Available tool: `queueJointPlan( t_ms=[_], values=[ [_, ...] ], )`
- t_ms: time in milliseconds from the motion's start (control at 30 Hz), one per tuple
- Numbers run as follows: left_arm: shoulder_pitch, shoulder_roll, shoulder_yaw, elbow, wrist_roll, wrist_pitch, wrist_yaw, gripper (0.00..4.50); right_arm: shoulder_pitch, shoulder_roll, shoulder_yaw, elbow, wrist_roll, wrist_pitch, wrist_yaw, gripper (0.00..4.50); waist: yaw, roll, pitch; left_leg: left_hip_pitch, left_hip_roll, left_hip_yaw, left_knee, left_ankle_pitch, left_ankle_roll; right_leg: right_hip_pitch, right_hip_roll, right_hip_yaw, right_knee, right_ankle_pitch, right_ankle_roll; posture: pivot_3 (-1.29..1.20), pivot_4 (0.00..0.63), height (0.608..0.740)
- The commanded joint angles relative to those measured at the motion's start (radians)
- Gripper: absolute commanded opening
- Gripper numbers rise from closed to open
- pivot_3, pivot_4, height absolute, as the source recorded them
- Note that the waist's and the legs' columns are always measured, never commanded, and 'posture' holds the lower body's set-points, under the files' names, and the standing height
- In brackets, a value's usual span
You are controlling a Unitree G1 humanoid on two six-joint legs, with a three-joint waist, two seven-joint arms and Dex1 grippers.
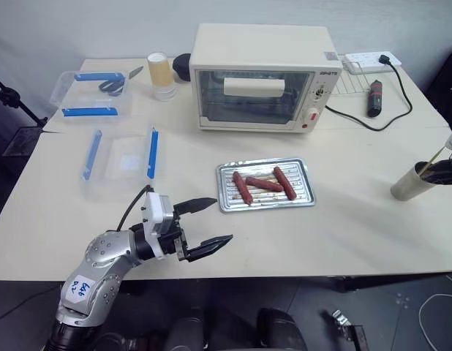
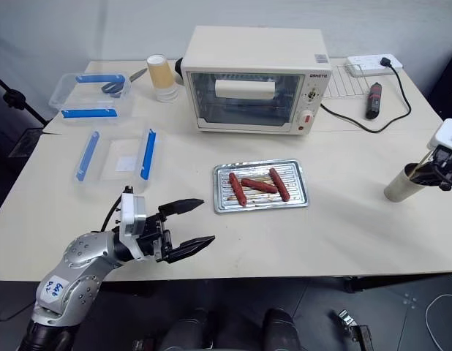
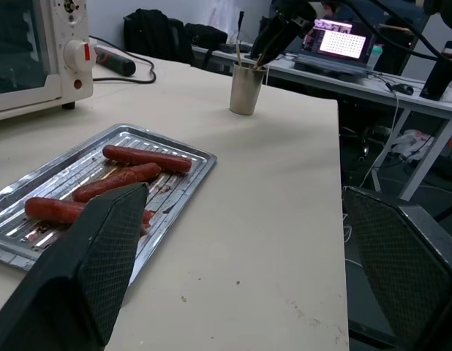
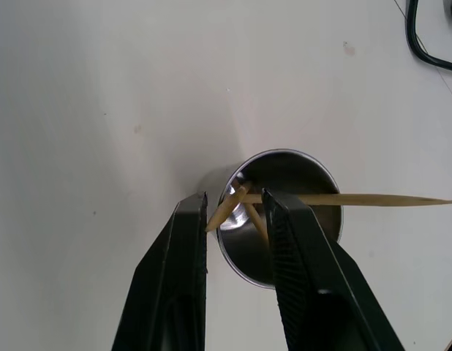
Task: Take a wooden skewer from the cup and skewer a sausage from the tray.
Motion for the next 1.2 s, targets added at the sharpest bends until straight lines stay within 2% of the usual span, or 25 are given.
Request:
queueJointPlan(
  t_ms=[33, 133, 200, 567, 733, 867, 1000, 1100, 1200],
  values=[
    [-0.007, 0.006, 0.000, -0.018, -0.005, -0.009, -0.007, 4.50, -0.013, -0.034, -0.024, 0.002, 0.003, -0.003, 0.014, 1.21, 0.000, 0.000, 0.000, 0.000, 0.000, 0.000, 0.000, 0.000, 0.000, 0.000, 0.000, 0.000, 0.000, 0.000, 0.000, 0.00, 0.150, 0.740],
    [-0.008, 0.007, 0.000, -0.016, -0.004, -0.010, -0.008, 4.50, -0.011, -0.031, -0.027, 0.000, 0.009, 0.006, 0.020, 0.62, 0.000, 0.000, 0.000, 0.000, 0.000, 0.000, 0.000, 0.000, 0.000, 0.000, 0.000, 0.000, 0.000, 0.000, 0.000, 0.00, 0.150, 0.740],
    [-0.008, 0.008, 0.001, -0.015, -0.004, -0.010, -0.009, 4.50, -0.009, -0.031, -0.029, -0.002, 0.012, 0.011, 0.024, 0.01, 0.000, 0.000, 0.000, 0.000, 0.000, 0.000, 0.000, 0.000, 0.000, 0.000, 0.000, 0.000, 0.000, 0.000, 0.000, 0.00, 0.150, 0.740],
    [-0.014, 0.004, 0.000, 0.001, 0.005, -0.022, -0.017, 4.50, -0.075, -0.075, -0.040, -0.001, 0.016, 0.021, 0.090, 0.01, 0.000, 0.001, 0.000, 0.000, 0.000, 0.000, 0.000, 0.000, 0.000, 0.000, 0.000, 0.000, 0.000, 0.000, 0.000, 0.00, 0.150, 0.740],
    [-0.030, -0.001, 0.001, 0.034, 0.015, -0.046, -0.028, 4.50, -0.243, -0.136, -0.034, 0.024, 0.023, 0.025, 0.221, 0.01, -0.001, 0.004, 0.000, 0.000, 0.000, 0.001, 0.000, 0.000, 0.000, -0.001, 0.000, 0.001, -0.002, 0.000, 0.000, 0.00, 0.150, 0.740],
    [-0.042, 0.011, 0.014, 0.054, -0.006, -0.041, -0.058, 4.50, -0.381, -0.175, 0.035, -0.008, 0.139, 0.119, 0.248, 0.01, -0.008, 0.004, 0.000, 0.000, 0.000, 0.001, -0.001, 0.000, 0.000, -0.001, 0.000, 0.001, -0.005, 0.000, 0.000, 0.00, 0.150, 0.740],
    [-0.075, 0.015, 0.039, 0.081, -0.033, -0.036, -0.078, 4.50, -0.446, -0.172, 0.084, -0.131, 0.368, 0.342, 0.248, 0.01, -0.014, 0.004, 0.000, 0.000, 0.001, 0.000, -0.001, 0.000, 0.000, -0.001, 0.000, 0.001, -0.005, 0.000, 0.000, 0.00, 0.150, 0.740],
    [-0.124, -0.013, 0.047, 0.095, -0.056, -0.034, -0.062, 4.50, -0.337, -0.141, 0.046, -0.287, 0.596, 0.530, 0.248, 0.01, -0.013, 0.003, 0.000, 0.000, 0.001, -0.006, -0.001, -0.001, -0.001, -0.001, 0.000, 0.000, -0.004, 0.000, 0.000, 0.00, 0.150, 0.740],
    [-0.167, -0.058, 0.041, 0.102, -0.077, -0.027, -0.037, 4.50, -0.186, -0.063, -0.054, -0.437, 0.768, 0.700, 0.237, 0.01, -0.011, 0.002, 0.000, 0.000, 0.001, -0.008, -0.001, -0.001, 0.000, 0.000, 0.000, -0.001, 0.000, 0.000, 0.000, 0.00, 0.150, 0.740]
  ],
)
